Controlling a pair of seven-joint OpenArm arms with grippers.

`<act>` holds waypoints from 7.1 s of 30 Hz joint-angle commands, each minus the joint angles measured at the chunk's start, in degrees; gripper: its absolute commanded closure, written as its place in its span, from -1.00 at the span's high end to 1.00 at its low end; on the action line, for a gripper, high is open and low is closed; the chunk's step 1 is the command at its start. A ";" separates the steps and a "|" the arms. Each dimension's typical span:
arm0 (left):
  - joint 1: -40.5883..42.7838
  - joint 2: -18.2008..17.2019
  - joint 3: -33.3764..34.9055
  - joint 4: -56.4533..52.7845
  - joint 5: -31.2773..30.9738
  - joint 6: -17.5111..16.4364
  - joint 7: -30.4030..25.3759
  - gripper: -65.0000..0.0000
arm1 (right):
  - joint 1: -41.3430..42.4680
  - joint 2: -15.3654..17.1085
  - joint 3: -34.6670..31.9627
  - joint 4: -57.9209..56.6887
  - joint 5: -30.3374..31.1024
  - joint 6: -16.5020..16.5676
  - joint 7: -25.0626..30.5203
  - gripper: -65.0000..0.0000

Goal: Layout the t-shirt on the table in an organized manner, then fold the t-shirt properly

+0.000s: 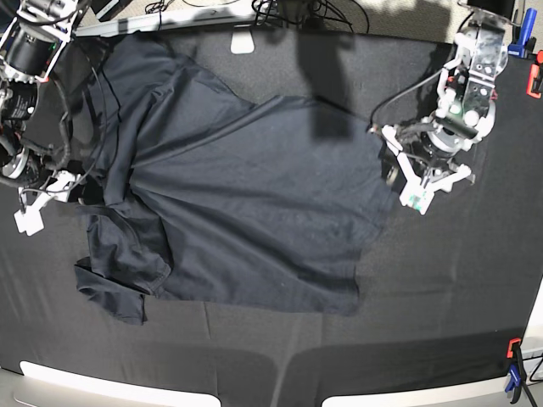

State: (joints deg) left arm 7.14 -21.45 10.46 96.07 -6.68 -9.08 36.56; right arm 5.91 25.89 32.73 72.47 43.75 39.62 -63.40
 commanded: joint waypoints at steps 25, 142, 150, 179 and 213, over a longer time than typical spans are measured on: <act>3.30 -1.42 -0.79 -4.07 -9.68 -7.72 5.81 -1.00 | 11.28 1.44 0.13 1.03 1.88 0.38 0.92 -0.16; -61.07 10.91 -1.18 -82.75 -0.83 8.76 -47.04 -1.00 | 13.88 -10.38 -24.13 1.03 -13.57 0.38 4.22 -0.16; -64.52 6.29 -1.18 -82.75 -0.83 9.09 -49.53 -1.00 | 13.90 -10.38 -24.13 1.03 -13.57 0.38 4.22 -0.16; -64.43 2.82 -1.18 -82.75 -0.52 13.20 -51.21 -0.37 | 13.90 -11.47 -24.13 1.03 -13.60 0.38 3.98 -0.16; -64.28 -3.06 -1.20 -82.75 -1.97 -17.55 -43.71 -0.37 | 13.92 -13.05 -24.13 1.03 -13.55 0.38 4.20 -0.16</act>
State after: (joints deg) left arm -54.78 -23.81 9.39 12.36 -7.75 -26.28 -5.52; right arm 18.13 12.38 8.36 72.49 28.93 39.57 -60.07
